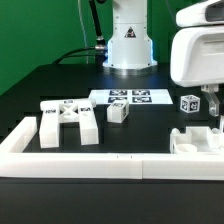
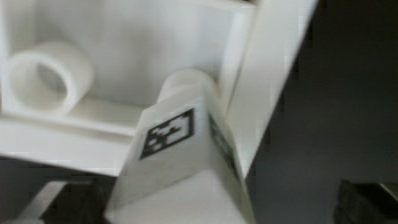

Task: Assemble chair

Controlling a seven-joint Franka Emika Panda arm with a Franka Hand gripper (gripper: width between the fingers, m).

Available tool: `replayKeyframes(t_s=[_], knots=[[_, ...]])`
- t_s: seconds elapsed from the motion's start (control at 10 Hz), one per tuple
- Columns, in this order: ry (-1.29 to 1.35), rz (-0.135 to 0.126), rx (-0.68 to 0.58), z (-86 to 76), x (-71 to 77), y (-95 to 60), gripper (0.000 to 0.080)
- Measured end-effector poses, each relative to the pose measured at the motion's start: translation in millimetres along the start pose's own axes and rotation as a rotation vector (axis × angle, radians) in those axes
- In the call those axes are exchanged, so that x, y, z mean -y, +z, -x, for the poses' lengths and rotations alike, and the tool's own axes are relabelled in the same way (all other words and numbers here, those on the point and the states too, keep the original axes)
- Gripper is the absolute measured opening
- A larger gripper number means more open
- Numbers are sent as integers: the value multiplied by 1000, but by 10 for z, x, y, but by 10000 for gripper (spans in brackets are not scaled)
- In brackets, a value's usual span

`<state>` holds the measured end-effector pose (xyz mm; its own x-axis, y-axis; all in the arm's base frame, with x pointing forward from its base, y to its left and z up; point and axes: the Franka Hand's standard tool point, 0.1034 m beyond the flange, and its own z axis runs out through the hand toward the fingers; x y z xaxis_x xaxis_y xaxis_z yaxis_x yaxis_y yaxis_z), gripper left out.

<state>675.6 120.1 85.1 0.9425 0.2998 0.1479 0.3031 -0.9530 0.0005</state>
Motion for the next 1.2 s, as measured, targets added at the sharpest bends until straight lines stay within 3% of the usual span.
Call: replayKeyframes(t_s=[0.3,0.6,0.8,1.2], knots=[[-241,2,2,15,-76,7,649],[-280,2,1,17,-97,6,605],[-280,2,1,16,-98,6,284],[-213,1,-1,16,-97,7,288]])
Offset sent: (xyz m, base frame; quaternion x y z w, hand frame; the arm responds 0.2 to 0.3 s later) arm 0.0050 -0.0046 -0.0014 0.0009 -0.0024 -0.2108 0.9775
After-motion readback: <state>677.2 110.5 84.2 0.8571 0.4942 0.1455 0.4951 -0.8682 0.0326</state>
